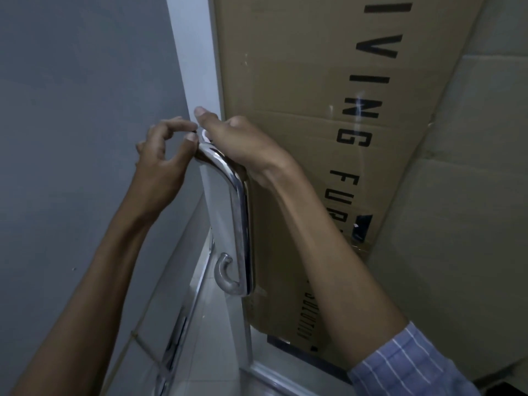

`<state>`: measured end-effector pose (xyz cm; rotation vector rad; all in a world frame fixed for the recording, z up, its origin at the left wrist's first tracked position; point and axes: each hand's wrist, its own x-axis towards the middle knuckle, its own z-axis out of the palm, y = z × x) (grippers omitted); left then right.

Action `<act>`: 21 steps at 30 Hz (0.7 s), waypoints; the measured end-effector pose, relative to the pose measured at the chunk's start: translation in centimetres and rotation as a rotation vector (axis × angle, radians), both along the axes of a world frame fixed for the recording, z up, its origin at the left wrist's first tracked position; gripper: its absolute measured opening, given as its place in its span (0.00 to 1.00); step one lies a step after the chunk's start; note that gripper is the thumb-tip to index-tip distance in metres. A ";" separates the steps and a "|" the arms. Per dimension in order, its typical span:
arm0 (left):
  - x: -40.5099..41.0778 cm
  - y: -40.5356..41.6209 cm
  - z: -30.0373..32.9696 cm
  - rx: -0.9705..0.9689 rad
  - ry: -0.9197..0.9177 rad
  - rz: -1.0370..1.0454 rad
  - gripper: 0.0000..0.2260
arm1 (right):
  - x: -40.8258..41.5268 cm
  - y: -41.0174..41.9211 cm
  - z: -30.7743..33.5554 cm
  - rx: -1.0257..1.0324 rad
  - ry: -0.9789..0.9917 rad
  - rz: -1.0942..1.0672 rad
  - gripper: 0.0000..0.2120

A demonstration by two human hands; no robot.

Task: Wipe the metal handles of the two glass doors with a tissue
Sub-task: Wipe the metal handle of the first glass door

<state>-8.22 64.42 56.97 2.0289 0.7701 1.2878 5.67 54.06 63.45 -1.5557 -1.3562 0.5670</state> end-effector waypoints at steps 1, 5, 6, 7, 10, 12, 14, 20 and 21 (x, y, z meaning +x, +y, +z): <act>0.0 -0.1 0.0 -0.008 -0.005 -0.004 0.08 | 0.0 0.0 0.0 -0.010 0.015 0.004 0.26; -0.2 -0.2 -0.1 -0.028 -0.016 -0.036 0.10 | 0.4 0.7 -0.4 -0.036 0.147 -0.008 0.33; -0.2 -0.2 -0.1 -0.030 -0.015 -0.043 0.10 | 0.3 0.8 -0.5 -0.043 0.166 -0.009 0.34; -0.2 -0.1 0.0 -0.027 -0.014 -0.041 0.10 | 0.3 0.8 -0.4 -0.048 0.167 -0.006 0.36; -0.2 -0.1 0.1 -0.002 -0.005 -0.020 0.11 | 0.9 1.1 -1.0 -0.021 0.183 0.002 0.35; -0.2 -0.2 0.1 -0.009 0.002 -0.023 0.12 | 1.3 1.1 -1.2 -0.018 0.243 0.029 0.32; -0.1 -0.2 -0.1 -0.018 0.010 -0.029 0.13 | 1.4 0.9 -1.3 -0.028 0.313 0.059 0.33; 0.1 0.0 -0.3 -0.026 -0.006 -0.034 0.14 | 2.4 0.7 -1.6 -0.032 0.414 0.153 0.30; 0.1 0.0 -0.3 -0.028 -0.010 -0.040 0.13 | 2.2 0.8 -1.6 -0.041 0.436 0.176 0.27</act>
